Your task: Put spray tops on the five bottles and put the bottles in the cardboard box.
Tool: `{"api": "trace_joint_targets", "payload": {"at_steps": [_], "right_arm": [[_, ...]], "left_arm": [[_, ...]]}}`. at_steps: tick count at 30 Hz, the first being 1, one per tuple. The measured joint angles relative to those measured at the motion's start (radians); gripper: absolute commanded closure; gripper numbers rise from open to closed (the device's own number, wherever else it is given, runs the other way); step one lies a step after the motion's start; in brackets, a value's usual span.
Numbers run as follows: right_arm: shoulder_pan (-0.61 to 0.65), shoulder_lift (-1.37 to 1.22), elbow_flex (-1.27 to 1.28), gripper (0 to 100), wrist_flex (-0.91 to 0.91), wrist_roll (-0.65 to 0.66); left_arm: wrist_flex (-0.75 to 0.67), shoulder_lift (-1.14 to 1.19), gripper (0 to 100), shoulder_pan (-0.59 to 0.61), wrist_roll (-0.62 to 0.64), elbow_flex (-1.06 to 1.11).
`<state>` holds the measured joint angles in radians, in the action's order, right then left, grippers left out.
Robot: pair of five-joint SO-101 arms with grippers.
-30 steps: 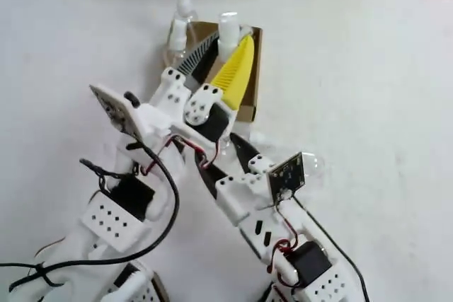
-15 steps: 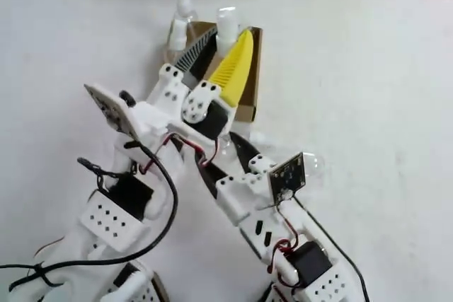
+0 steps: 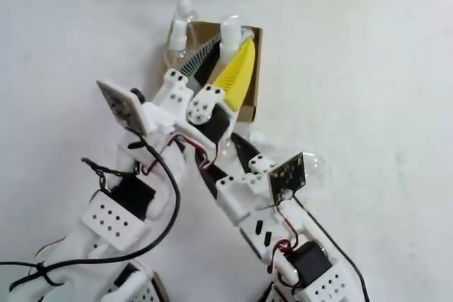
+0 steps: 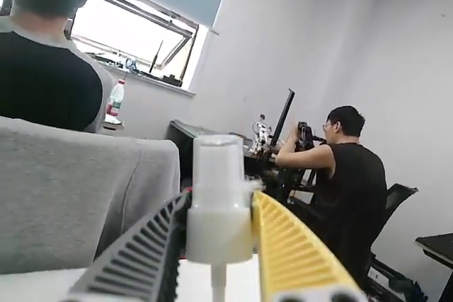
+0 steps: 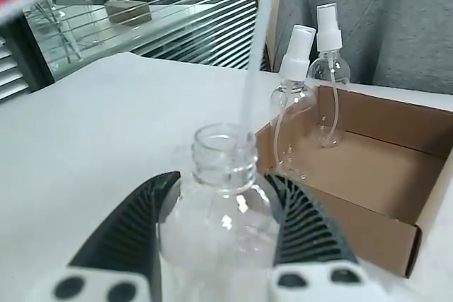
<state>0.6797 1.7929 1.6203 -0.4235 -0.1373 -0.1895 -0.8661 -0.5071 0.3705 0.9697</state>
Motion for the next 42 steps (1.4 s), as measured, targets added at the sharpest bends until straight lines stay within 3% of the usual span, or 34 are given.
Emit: {"api": "trace_joint_targets", "payload": {"at_steps": [9,15,21,27,35,42], "right_arm": [[-0.005,0.000,0.000,97.9,0.000,0.000],[-0.002,0.000,0.000,97.9,0.000,0.000],[-0.020,0.000,0.000,97.9,0.000,0.000],[-0.023,0.000,0.000,97.9,0.000,0.000],[-0.023,0.000,0.000,97.9,-0.002,0.000],[-0.031,0.000,0.000,97.9,-0.002,-0.003]], "left_arm": [[0.000,-0.015,98,0.011,0.000,0.144],[0.005,-0.186,98,0.011,0.000,0.245],[0.169,-0.267,98,0.011,-0.002,0.252],[0.198,-0.267,97,0.011,-0.002,0.252],[0.198,-0.267,69,0.009,-0.054,0.252],[0.229,-0.292,68,0.009,-0.061,0.252]]}}
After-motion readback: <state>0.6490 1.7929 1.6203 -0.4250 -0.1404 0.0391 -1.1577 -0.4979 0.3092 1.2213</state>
